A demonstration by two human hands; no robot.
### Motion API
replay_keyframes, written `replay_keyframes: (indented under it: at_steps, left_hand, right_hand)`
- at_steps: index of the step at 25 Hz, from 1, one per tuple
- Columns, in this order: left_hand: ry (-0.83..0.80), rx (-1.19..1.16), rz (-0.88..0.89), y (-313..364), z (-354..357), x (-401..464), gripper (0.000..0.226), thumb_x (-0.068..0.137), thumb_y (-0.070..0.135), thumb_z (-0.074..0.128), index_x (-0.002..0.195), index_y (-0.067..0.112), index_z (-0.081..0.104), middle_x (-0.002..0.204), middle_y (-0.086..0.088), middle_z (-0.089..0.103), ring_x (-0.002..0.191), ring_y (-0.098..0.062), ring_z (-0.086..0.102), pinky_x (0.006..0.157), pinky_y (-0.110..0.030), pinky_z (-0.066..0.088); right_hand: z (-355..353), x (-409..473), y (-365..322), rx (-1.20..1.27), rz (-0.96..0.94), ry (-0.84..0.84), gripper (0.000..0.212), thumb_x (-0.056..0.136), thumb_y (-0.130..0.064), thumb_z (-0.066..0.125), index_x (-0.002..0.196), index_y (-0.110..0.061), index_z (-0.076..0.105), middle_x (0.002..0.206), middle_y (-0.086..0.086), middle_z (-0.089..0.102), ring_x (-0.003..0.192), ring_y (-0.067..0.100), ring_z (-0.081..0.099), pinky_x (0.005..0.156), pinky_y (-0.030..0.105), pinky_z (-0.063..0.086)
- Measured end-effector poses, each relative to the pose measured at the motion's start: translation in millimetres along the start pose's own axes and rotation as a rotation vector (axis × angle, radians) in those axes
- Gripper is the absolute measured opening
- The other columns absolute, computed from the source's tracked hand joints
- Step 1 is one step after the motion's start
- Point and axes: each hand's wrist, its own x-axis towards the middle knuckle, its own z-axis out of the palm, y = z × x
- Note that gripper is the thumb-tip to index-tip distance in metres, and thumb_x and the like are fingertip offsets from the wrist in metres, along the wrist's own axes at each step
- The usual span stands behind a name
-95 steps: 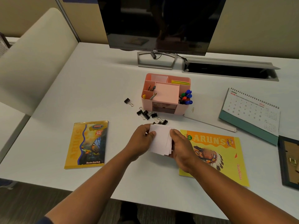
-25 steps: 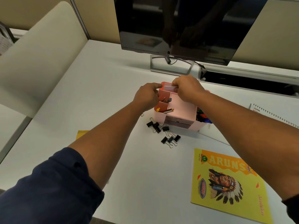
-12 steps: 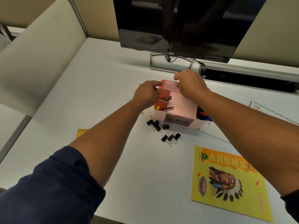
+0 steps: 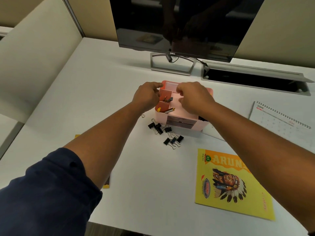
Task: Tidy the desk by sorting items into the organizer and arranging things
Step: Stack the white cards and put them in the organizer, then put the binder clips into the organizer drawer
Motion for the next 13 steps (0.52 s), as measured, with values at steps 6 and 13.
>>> replay_keyframes:
  at_steps: [6, 13]
  left_hand:
    - [0.085, -0.021, -0.043, 3.3, 4.1, -8.6, 0.049, 0.098, 0.007, 0.053, 0.145, 0.022, 0.051, 0.11, -0.004, 0.074, 0.097, -0.018, 0.069, 0.089, -0.035, 0.055]
    - [0.259, -0.233, -0.151, -33.9, 8.8, -46.9, 0.028, 0.096, 0.008, 0.051, 0.119, 0.02, 0.062, 0.1, 0.002, 0.071, 0.095, -0.017, 0.069, 0.085, -0.039, 0.059]
  right_hand:
    - [7.4, -41.8, -14.0, 0.033, 0.077, -0.13, 0.043, 0.084, 0.006, 0.062, 0.122, -0.013, 0.064, 0.111, 0.011, 0.067, 0.094, 0.03, 0.061, 0.079, 0.039, 0.056]
    - [23.4, -82.9, -7.7, 0.224, 0.087, -0.084, 0.059, 0.09, 0.012, 0.05, 0.145, -0.01, 0.044, 0.145, 0.011, 0.051, 0.13, 0.031, 0.05, 0.103, 0.041, 0.047]
